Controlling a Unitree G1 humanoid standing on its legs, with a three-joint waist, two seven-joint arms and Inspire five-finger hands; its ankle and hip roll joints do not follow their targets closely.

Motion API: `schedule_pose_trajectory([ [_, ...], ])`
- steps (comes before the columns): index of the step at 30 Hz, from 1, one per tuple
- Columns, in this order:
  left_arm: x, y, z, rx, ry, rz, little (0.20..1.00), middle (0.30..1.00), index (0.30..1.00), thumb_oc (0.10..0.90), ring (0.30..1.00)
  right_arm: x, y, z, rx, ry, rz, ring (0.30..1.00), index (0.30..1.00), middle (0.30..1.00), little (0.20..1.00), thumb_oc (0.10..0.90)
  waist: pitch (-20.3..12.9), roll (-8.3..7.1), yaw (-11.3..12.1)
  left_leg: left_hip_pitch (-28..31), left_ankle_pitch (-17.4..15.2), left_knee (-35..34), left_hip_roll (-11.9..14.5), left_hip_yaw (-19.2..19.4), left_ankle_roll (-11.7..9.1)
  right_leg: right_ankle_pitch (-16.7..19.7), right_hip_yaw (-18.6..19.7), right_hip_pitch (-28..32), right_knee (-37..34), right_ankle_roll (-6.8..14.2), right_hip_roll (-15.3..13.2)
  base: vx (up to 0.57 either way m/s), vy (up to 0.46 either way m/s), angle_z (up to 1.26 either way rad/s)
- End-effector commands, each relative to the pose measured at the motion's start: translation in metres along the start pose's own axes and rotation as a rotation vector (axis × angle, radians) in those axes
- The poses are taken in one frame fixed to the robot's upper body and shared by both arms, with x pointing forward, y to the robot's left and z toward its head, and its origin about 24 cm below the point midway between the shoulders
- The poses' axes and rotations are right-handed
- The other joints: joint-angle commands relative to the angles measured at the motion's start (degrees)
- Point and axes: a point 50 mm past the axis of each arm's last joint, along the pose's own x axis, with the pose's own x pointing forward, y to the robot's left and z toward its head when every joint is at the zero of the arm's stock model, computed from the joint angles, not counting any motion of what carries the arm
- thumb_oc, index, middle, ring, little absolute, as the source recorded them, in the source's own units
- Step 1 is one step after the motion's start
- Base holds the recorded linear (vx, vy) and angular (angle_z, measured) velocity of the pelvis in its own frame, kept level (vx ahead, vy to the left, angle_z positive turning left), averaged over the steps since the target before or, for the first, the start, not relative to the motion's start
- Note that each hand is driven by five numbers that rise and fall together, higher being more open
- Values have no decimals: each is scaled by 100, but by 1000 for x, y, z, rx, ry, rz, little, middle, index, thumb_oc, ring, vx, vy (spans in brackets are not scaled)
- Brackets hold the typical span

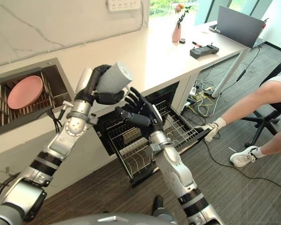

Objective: Place the dishes in the dishwasher.

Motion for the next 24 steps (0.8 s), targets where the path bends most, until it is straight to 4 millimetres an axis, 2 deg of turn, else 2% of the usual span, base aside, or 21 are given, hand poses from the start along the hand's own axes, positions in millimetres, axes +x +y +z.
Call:
schedule_pose_trajectory([
  [1,40,12,55,57,-242,88,300,300,300,400,300,20,66,52,149,-282,267,900,900,900,900,800,-224,37,107,-116,-598,316,-44,-239,86,-496,-579,313,53,1054,-715,0,0,0],
  [5,37,2,50,48,-209,88,300,300,300,400,300,24,66,50,255,-277,216,900,900,900,900,800,-237,51,168,-125,-578,289,-62,-308,77,-481,-725,377,53,1042,-735,-1,1,3],
  [12,30,-8,47,13,-193,62,300,300,300,400,300,32,51,53,282,-297,116,900,900,900,900,800,-303,58,284,-134,-542,245,-58,-424,53,-495,-881,460,53,1031,-723,10,2,13],
  [17,26,-14,47,11,-196,30,300,300,300,400,300,41,50,47,371,-259,104,900,900,900,900,800,-333,46,417,-142,-516,218,-47,-502,39,-510,-990,510,53,1023,-701,13,1,11],
  [24,22,-23,53,-14,-215,-30,300,300,300,400,300,52,47,43,401,-213,102,900,900,900,900,800,-365,11,564,-180,-472,177,-48,-593,26,-542,-1083,541,53,1015,-679,9,3,10],
])
